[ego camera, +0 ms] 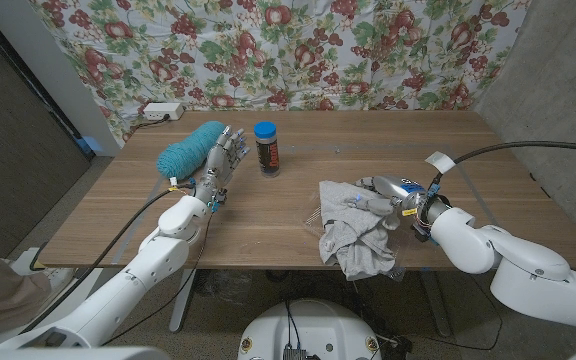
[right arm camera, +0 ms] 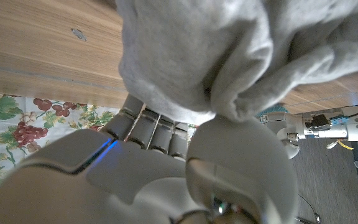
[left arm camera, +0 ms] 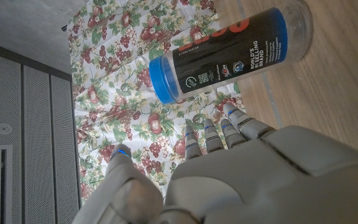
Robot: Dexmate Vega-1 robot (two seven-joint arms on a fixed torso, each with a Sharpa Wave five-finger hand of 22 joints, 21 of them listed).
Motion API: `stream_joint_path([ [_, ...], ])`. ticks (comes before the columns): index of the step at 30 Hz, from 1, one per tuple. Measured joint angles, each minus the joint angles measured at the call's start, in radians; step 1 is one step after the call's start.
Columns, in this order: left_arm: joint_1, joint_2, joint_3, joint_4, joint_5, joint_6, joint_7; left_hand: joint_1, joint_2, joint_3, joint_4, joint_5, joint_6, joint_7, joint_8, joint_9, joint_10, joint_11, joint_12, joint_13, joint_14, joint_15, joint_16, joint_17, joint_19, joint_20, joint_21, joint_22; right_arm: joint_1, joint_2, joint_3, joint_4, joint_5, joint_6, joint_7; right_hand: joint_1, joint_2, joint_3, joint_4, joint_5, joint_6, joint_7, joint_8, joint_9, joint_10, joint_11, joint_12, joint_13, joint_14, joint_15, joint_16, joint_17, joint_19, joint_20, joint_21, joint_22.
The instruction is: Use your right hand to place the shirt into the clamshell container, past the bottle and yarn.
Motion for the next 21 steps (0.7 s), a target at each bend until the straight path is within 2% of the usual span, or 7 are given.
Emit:
stream_joint_path([
  [6, -0.001, -0.002, 0.001, 0.004, 0.0, 0.0, 0.002, 0.0, 0.0, 0.0, 0.0, -0.004, 0.0, 0.0, 0.0, 0.0, 0.0, 0.0, 0.0, 0.0, 0.0, 0.0, 0.0, 0.0, 0.0, 0.0, 0.0, 0.0, 0.004, -0.006, 0.001, 0.001, 0.003, 0.001, 0.003, -0.018, -0.01, 0.004, 0.004, 0.0, -0.027, 0.005, -0.014, -0.017, -0.059, 0.016, -0.054, -0.034, -0.051, 0.005, -0.026, -0.008, -0.009, 0.002, -0.046, 0.003],
  [16, -0.004, -0.005, 0.003, 0.009, 0.001, 0.0, 0.002, 0.0, 0.0, -0.003, -0.003, -0.004, 0.0, 0.0, 0.0, 0.0, 0.0, 0.0, 0.0, 0.0, 0.0, 0.0, 0.0, 0.0, 0.0, 0.0, 0.0, 0.0, 0.009, -0.015, 0.003, -0.002, 0.004, -0.006, 0.015, -0.04, -0.019, 0.004, 0.004, 0.0, -0.064, 0.004, -0.021, -0.036, -0.108, 0.025, -0.107, -0.063, -0.083, 0.006, -0.034, -0.007, -0.038, -0.002, -0.09, 0.003],
  [21, -0.005, -0.007, 0.003, 0.013, 0.001, -0.002, 0.0, 0.0, 0.0, -0.003, -0.003, -0.004, 0.0, 0.0, 0.0, 0.0, 0.0, 0.0, 0.0, 0.0, 0.0, 0.0, 0.0, 0.0, 0.0, 0.0, 0.0, 0.0, 0.009, -0.023, 0.008, -0.007, 0.006, -0.008, 0.016, -0.078, -0.03, -0.007, 0.016, -0.006, -0.083, 0.006, -0.021, -0.045, -0.138, 0.034, -0.141, -0.078, -0.092, 0.007, -0.029, 0.0, -0.043, 0.003, -0.11, 0.003],
])
